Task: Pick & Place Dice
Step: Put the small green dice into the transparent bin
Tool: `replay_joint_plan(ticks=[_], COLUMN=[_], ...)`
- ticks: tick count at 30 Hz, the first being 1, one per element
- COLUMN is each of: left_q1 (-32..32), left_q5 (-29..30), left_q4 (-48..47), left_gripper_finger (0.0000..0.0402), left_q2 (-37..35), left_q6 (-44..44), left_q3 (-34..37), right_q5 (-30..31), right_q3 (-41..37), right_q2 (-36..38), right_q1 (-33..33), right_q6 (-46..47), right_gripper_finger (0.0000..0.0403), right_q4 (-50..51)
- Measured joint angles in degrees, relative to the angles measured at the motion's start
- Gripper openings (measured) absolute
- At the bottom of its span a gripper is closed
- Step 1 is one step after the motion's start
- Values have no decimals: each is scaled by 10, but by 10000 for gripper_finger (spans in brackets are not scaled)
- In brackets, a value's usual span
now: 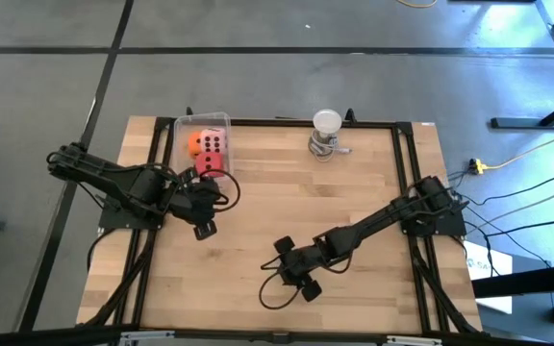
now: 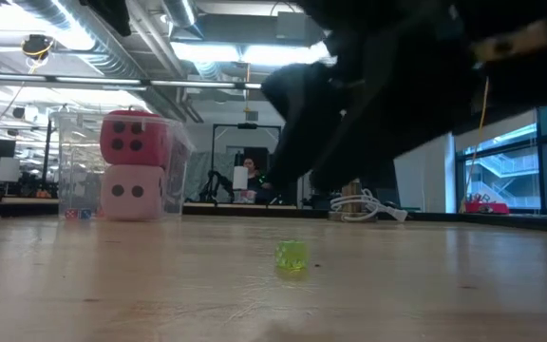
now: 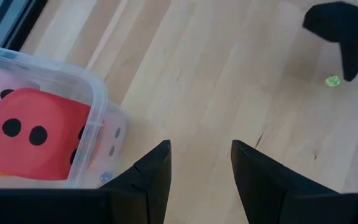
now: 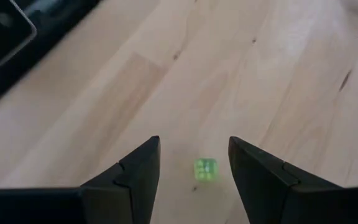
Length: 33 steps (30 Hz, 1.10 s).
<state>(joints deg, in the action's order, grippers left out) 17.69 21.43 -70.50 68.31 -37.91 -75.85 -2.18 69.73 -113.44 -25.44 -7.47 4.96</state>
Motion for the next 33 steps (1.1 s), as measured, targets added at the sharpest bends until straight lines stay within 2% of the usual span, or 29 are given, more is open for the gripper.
replay_joint_plan(ticks=[12,15,28,33], left_q1=[0,0,0,0], left_q5=[1,1,7,7], left_q4=[0,0,0,0], left_gripper_finger=[157,157,157,157], left_q2=[0,0,0,0], left_q6=[3,2,3,6], left_q3=[0,0,0,0], right_q5=[-6,-30,-35,-35], right_q3=[0,0,1,1], right_q2=[-34,-44,-61,-62], right_q1=[26,32,32,32], right_q6=[-13,-13,-7,-6], right_gripper_finger=[190,190,190,170], right_q4=[-14,-24,-28,-24])
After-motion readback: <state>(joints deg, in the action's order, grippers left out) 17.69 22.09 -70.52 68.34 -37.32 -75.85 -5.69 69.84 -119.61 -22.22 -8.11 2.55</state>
